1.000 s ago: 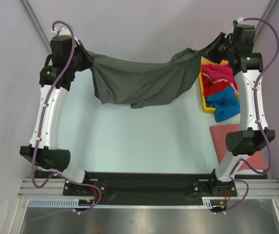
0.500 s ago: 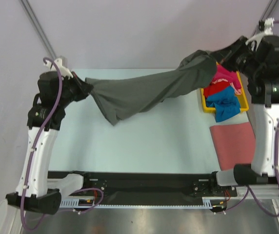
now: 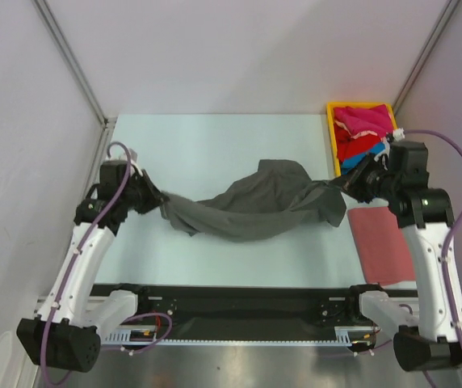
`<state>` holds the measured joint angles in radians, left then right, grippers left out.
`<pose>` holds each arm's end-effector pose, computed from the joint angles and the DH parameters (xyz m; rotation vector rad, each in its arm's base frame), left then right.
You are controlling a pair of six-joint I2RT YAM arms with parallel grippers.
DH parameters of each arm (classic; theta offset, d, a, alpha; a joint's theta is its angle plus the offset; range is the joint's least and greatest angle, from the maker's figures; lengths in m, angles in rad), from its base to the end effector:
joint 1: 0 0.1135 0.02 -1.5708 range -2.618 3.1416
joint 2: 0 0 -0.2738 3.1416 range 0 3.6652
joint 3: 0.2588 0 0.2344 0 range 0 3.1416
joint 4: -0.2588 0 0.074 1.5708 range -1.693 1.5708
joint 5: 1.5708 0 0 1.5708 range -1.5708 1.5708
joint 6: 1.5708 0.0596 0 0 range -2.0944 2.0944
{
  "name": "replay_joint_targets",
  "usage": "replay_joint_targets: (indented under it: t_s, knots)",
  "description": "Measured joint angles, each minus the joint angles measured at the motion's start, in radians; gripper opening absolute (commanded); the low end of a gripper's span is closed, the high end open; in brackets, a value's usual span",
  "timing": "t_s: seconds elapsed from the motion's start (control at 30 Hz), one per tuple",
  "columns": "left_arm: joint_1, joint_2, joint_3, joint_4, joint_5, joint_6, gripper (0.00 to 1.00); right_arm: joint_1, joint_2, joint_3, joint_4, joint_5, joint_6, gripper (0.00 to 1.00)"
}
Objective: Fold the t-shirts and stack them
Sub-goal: Flatten the tshirt out
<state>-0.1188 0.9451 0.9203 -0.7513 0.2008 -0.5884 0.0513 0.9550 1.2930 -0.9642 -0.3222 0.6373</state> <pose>0.1795 -0.0334 0.2970 -0.4598 2.3583 -0.5757 0.1603 0.0271 0.3922 0.4711 2.2085 0.7323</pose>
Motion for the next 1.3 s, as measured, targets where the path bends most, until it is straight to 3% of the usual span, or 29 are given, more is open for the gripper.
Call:
replay_joint_targets:
  t_s: [0.17,0.37,0.43,0.5,0.57,0.63,0.87,0.93,0.97,1.0,1.07,1.1,1.17,1.27,1.3]
  knots:
    - [0.021,0.230,0.388,0.118,-0.016,-0.005,0.00,0.000,0.246,0.208,0.060,0.003,0.006,0.00]
    - [0.060,0.581,0.960,0.158,0.023,0.019,0.00,0.001,0.558,0.656,0.087,0.000,0.014,0.00]
    - [0.067,0.646,1.078,0.168,0.045,0.034,0.00,0.000,0.639,0.816,0.072,0.000,0.012,0.00]
    - [0.069,0.645,1.089,0.172,0.058,0.047,0.00,-0.001,0.667,0.905,0.061,0.000,0.006,0.00]
    - [0.070,0.589,1.013,0.190,0.072,0.060,0.01,-0.001,0.639,0.896,0.051,-0.002,0.002,0.00]
    - [0.070,0.484,0.845,0.231,0.072,0.076,0.00,0.003,0.557,0.785,0.059,-0.008,-0.002,0.00]
    - [0.070,0.041,0.036,0.240,0.065,0.080,0.00,0.030,0.095,0.078,0.026,-0.027,-0.008,0.00]
    - [0.070,-0.003,-0.149,0.233,0.068,0.056,0.20,0.030,-0.021,-0.092,-0.005,-0.026,-0.010,0.00]
    - [0.070,-0.008,-0.227,0.222,0.065,0.037,0.35,0.030,-0.070,-0.164,-0.032,-0.024,-0.010,0.00]
    - [0.070,-0.013,-0.282,0.201,0.063,0.019,0.64,0.030,-0.109,-0.216,-0.053,-0.022,-0.010,0.00]
    - [0.069,-0.060,-0.388,0.134,0.036,-0.048,0.92,0.030,-0.182,-0.317,-0.113,-0.014,-0.011,0.00]
    - [0.069,-0.105,-0.415,0.095,0.015,-0.077,1.00,0.030,-0.198,-0.344,-0.129,-0.011,-0.011,0.00]
    - [0.069,-0.187,-0.418,0.046,-0.020,-0.132,0.99,0.030,-0.226,-0.385,-0.154,-0.008,-0.013,0.00]
    - [0.069,-0.218,-0.371,0.037,-0.063,-0.177,0.88,0.030,-0.215,-0.396,-0.155,-0.008,-0.015,0.00]
    - [0.069,-0.216,-0.362,0.049,-0.068,-0.194,0.78,0.030,-0.204,-0.396,-0.150,-0.008,-0.018,0.00]
